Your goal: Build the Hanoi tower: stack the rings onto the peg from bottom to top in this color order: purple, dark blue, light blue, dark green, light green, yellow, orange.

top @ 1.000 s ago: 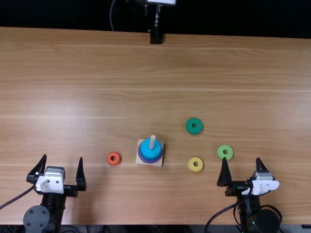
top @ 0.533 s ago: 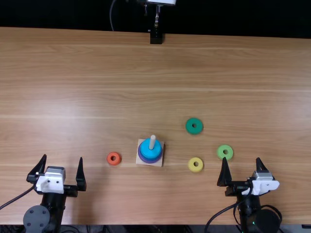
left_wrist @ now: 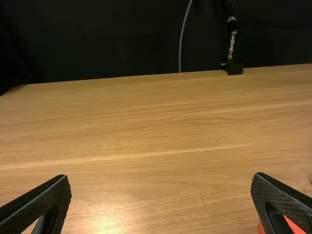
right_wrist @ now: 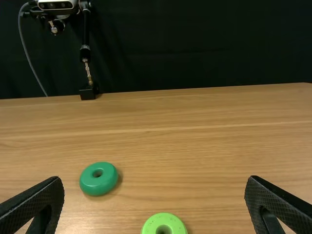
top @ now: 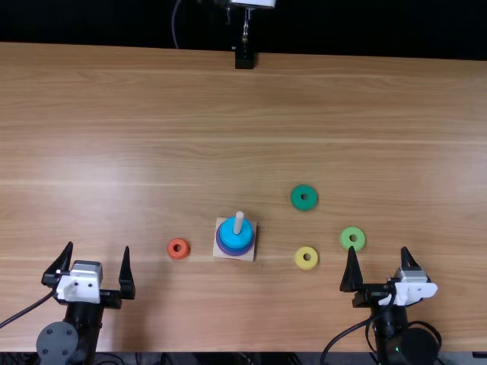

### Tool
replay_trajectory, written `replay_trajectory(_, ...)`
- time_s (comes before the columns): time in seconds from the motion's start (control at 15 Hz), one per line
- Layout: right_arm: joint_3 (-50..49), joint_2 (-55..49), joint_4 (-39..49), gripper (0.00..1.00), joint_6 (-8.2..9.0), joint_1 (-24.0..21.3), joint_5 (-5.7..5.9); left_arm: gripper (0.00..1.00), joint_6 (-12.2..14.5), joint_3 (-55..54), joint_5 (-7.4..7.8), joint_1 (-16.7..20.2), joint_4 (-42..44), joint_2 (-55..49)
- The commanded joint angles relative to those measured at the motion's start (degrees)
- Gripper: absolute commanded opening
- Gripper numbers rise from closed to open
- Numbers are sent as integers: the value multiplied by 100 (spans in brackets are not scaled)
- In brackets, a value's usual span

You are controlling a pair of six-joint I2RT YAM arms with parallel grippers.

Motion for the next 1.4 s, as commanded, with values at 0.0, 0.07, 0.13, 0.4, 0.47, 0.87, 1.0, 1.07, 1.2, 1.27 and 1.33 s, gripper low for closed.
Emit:
replay_trajectory(0.0,-38,-10,-101,100,5,-31,-1,100,33,-292,21,22,-111,-71)
replay_trajectory(0.07,-38,-10,-122,100,15,4,-1,100,43,-292,21,22,-111,-71)
replay_trajectory(0.13,-38,-10,-133,100,5,-22,-1,100,43,-292,21,22,-111,-71)
replay_trajectory(0.4,938,-10,-17,100,79,-57,-1,100,43,-292,21,22,-111,-71)
replay_trajectory(0.47,1298,-10,-6,100,89,-49,-12,100,43,-292,21,22,-111,-71)
replay_trajectory(0.87,4128,2926,-6,100,79,31,41,100,43,-292,21,22,-111,-71)
replay_trajectory(1.0,4611,3928,-48,100,79,31,20,100,33,-292,21,22,-111,-71)
replay_trajectory(1.07,4813,4367,-48,100,68,48,20,100,43,-292,21,22,-111,-71)
replay_trajectory(1.2,5033,5325,-38,100,26,75,-12,100,43,-292,21,22,-111,-71)
replay_trajectory(1.27,5174,5773,-59,100,-6,83,-22,100,43,-292,21,22,-111,-71)
replay_trajectory(1.33,5314,6186,-69,100,-27,180,-33,100,43,-292,21,22,-111,-71)
